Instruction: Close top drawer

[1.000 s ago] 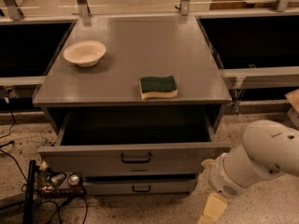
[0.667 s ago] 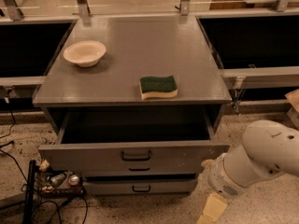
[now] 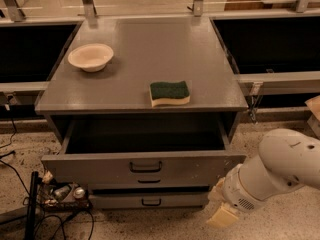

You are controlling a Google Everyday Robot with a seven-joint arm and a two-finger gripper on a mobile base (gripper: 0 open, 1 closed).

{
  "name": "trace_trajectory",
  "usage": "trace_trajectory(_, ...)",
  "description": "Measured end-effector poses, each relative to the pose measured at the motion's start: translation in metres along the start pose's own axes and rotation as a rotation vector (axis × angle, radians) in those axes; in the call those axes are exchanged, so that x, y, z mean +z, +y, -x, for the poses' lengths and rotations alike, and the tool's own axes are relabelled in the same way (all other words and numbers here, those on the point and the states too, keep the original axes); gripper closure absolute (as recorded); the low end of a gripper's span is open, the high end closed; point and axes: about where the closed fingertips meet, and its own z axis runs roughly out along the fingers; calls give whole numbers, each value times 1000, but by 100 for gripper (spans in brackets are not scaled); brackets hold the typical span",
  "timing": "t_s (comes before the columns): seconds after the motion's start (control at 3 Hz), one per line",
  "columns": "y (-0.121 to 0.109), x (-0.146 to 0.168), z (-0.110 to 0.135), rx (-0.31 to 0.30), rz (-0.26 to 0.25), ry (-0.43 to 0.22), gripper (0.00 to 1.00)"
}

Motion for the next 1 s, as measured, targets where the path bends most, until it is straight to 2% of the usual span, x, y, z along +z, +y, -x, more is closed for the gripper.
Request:
trace_trajectory(0.33, 0, 0, 0, 0, 0, 0, 72)
trace_trajectory(0.67, -1, 0, 0, 8, -9, -3, 100)
trace_trajectory(1.0, -5, 3, 1, 51, -60, -18, 100)
